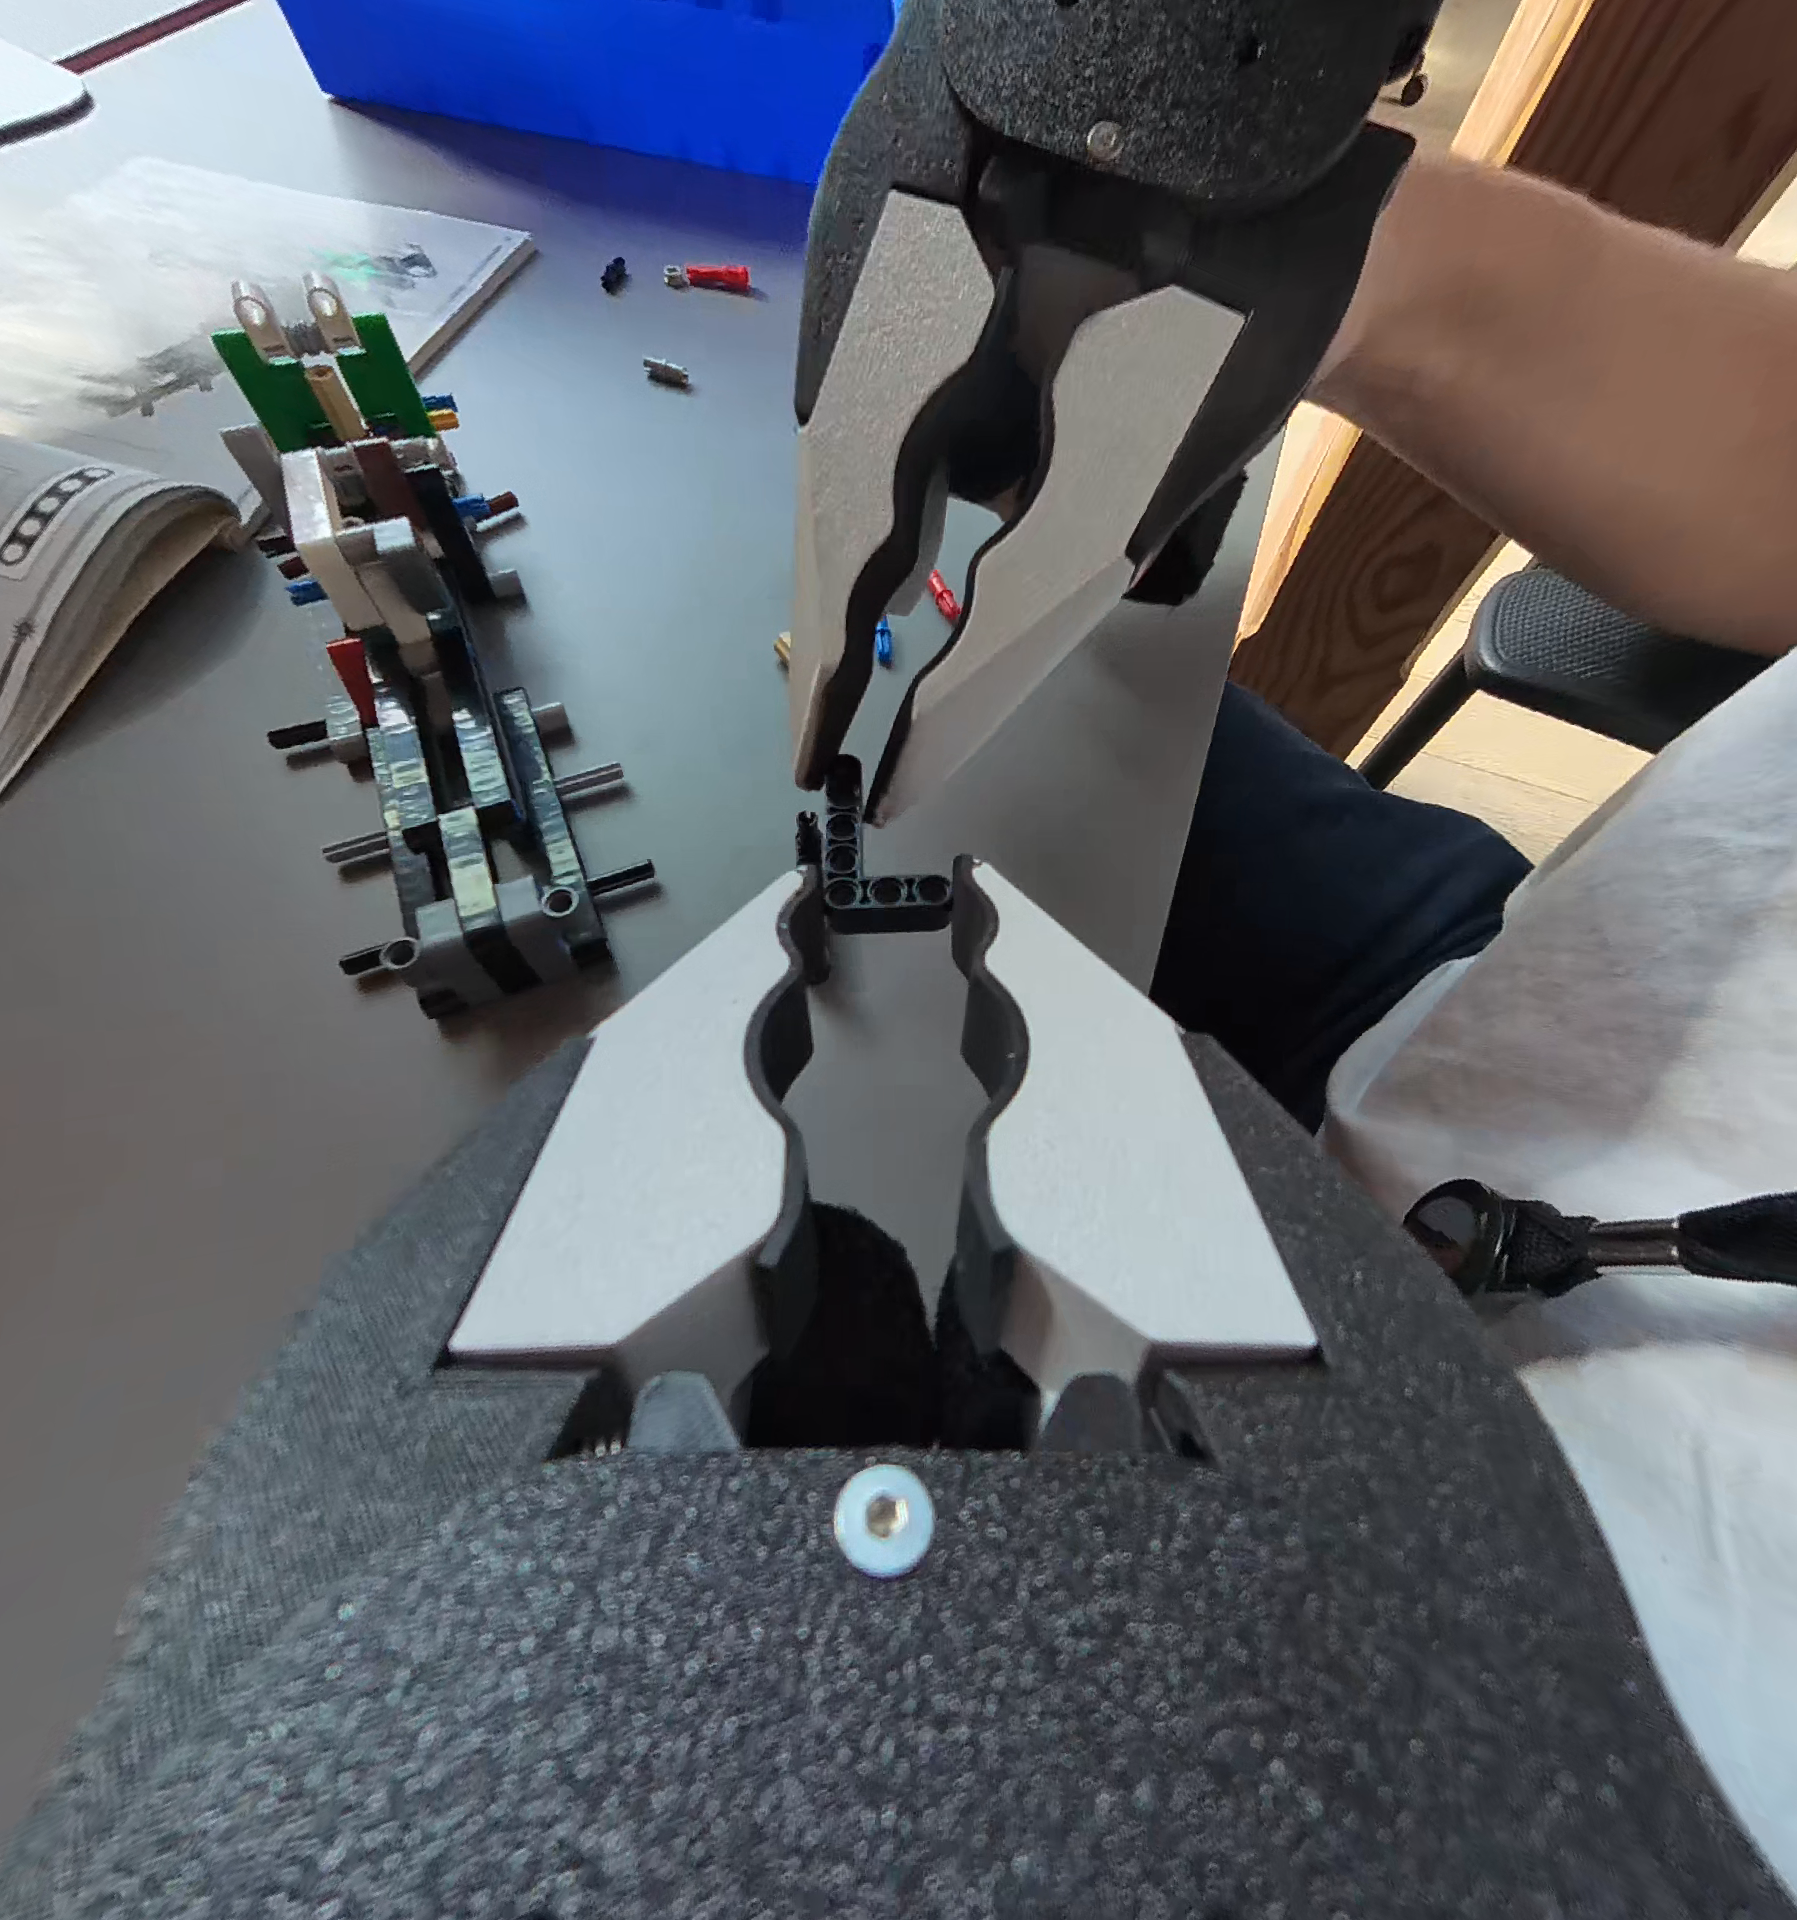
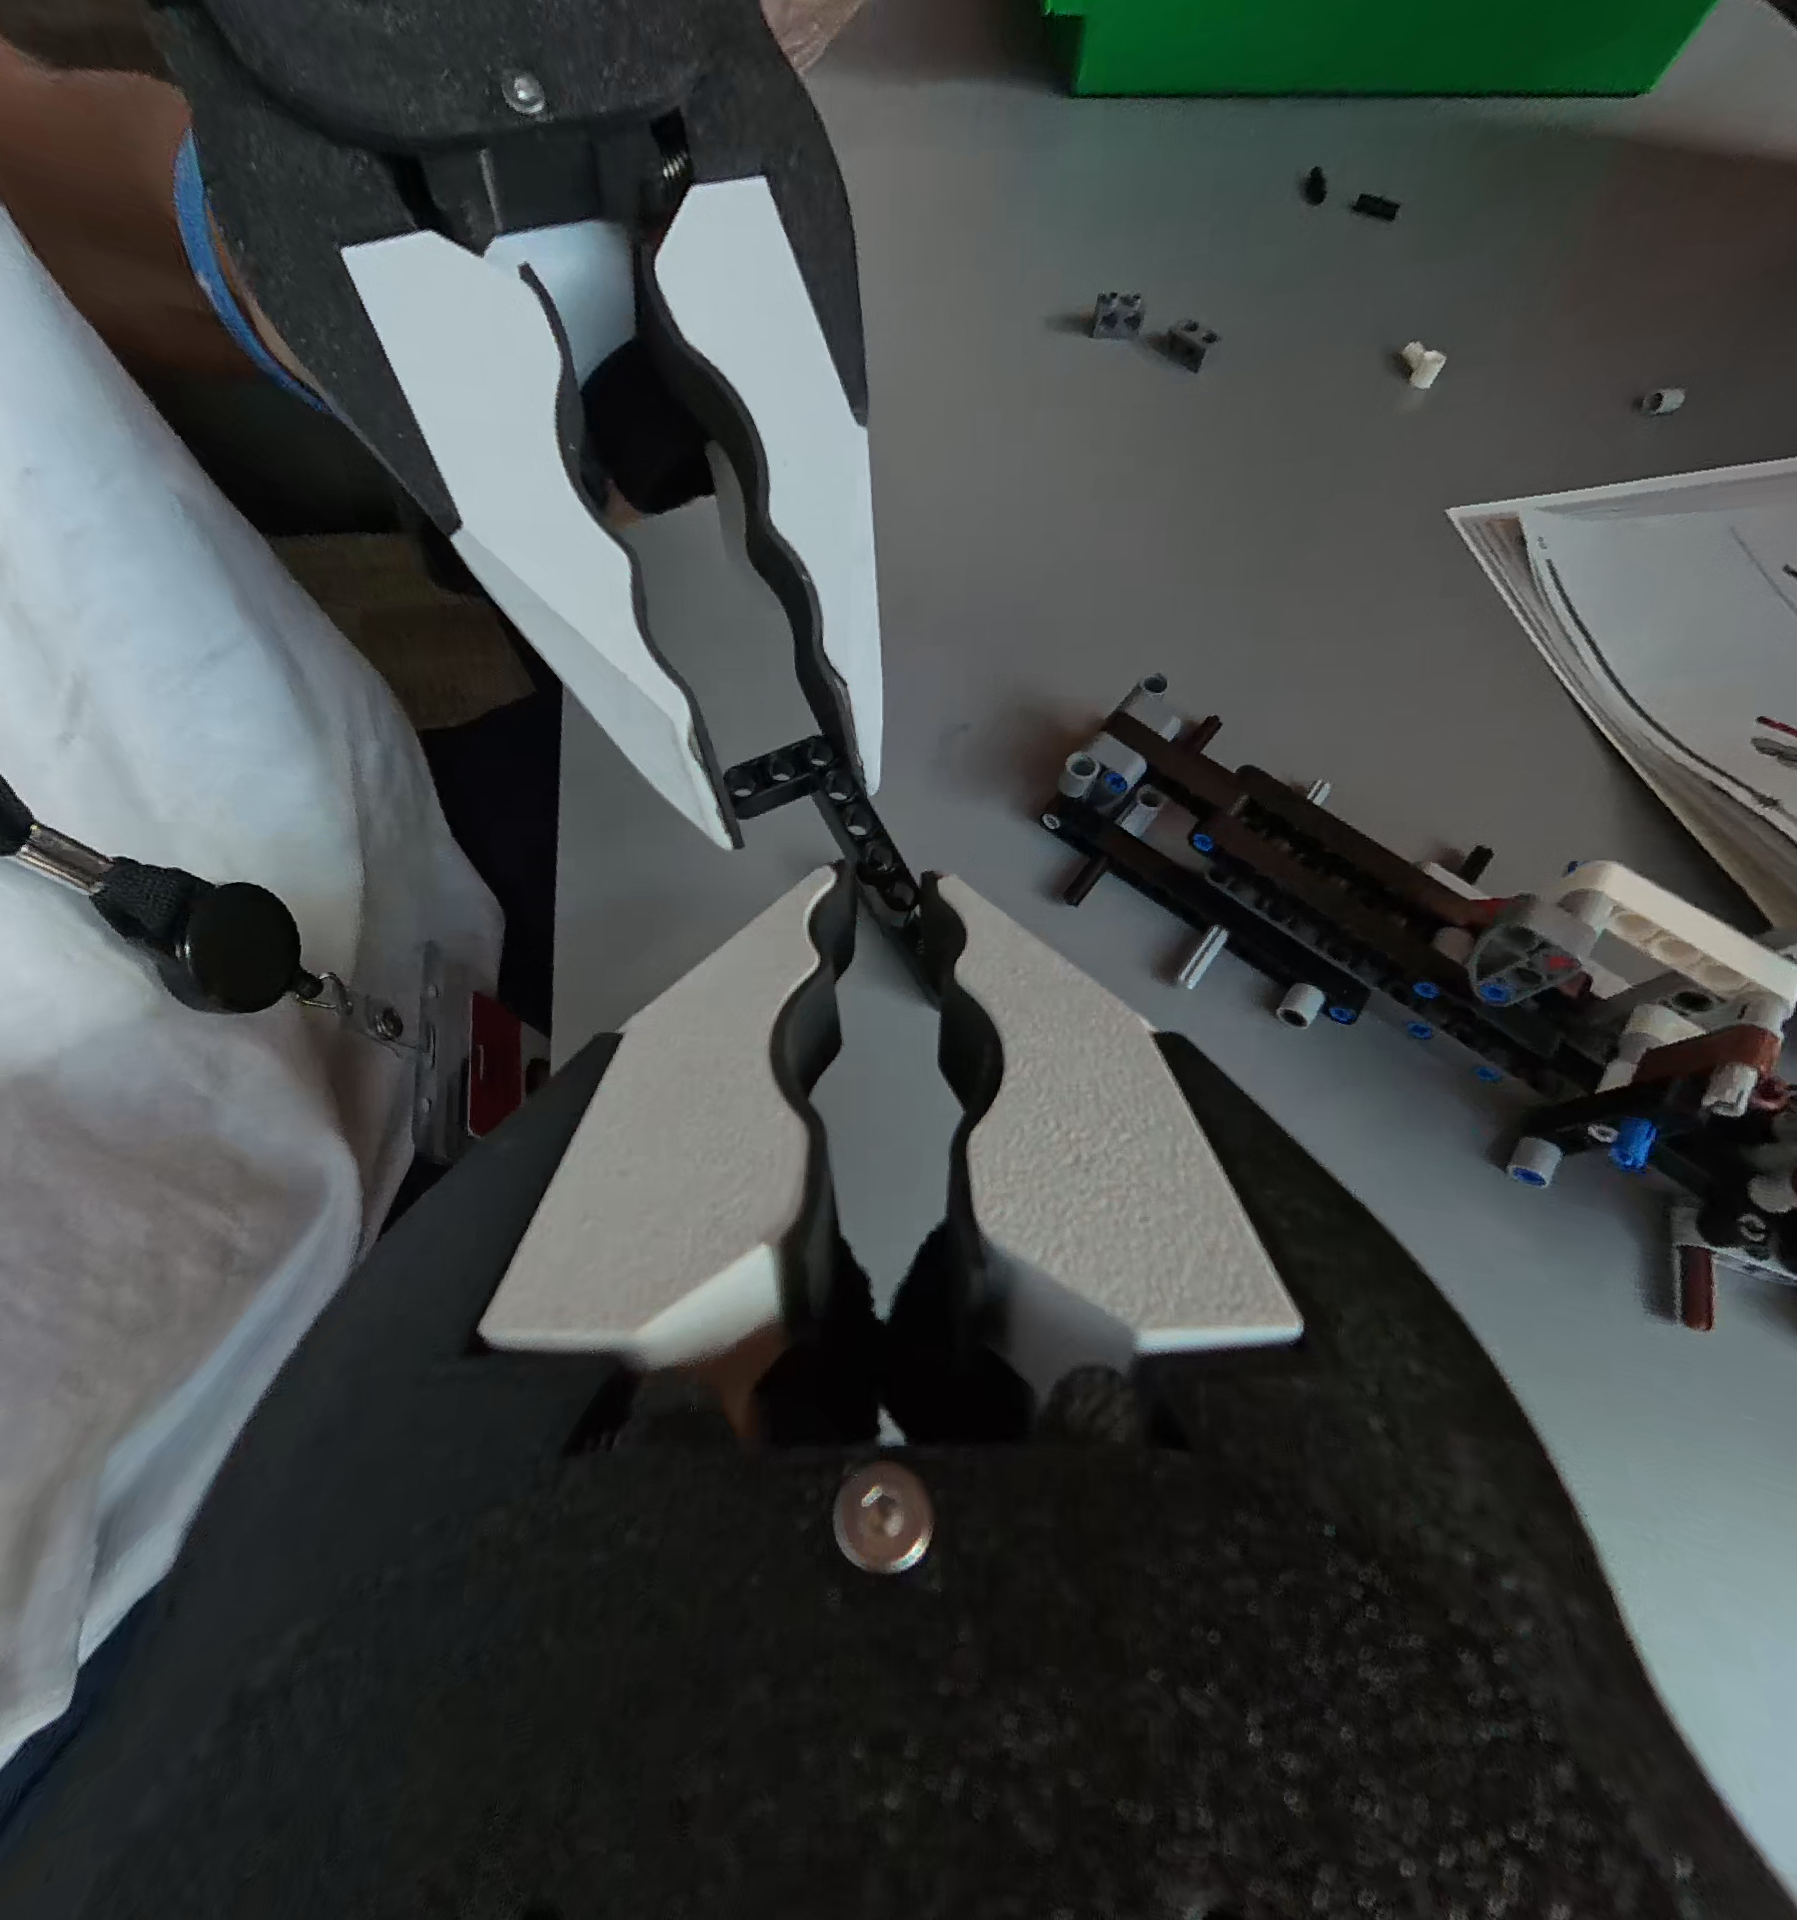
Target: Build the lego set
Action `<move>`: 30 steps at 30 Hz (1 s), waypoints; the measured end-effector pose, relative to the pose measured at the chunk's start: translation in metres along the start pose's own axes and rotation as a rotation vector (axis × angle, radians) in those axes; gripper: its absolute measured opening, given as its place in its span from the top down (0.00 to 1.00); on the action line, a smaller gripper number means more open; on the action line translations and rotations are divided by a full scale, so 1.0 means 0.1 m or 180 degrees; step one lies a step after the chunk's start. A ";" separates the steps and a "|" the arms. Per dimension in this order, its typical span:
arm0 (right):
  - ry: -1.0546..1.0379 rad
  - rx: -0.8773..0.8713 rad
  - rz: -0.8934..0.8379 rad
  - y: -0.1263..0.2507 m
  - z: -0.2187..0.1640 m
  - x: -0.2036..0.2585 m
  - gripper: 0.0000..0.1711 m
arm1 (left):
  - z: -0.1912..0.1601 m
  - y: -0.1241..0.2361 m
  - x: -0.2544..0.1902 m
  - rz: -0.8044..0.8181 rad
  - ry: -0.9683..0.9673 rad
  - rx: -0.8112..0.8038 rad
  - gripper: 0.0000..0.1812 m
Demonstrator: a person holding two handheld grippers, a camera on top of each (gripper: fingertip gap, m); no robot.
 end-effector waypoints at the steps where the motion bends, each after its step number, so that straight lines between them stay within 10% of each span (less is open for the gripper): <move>1: -0.0041 -0.0032 -0.0007 0.00 -0.01 0.00 0.94 | 0.00 -0.01 -0.01 0.0023 0.0005 -0.0010 0.87; 30: 0.0063 0.0176 -0.0565 -0.03 -0.20 -0.09 0.94 | -0.12 -0.20 0.09 0.0231 -0.0100 0.0293 0.87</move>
Point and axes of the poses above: each gripper's, where its closed fingertips meet, y back along the fingers, z out of its top, x = y × z across the jaws, the point moved 1 cm from there along y, back along the fingers, and after that the axes turned 5 degrees about y, right-handed, at the moved point
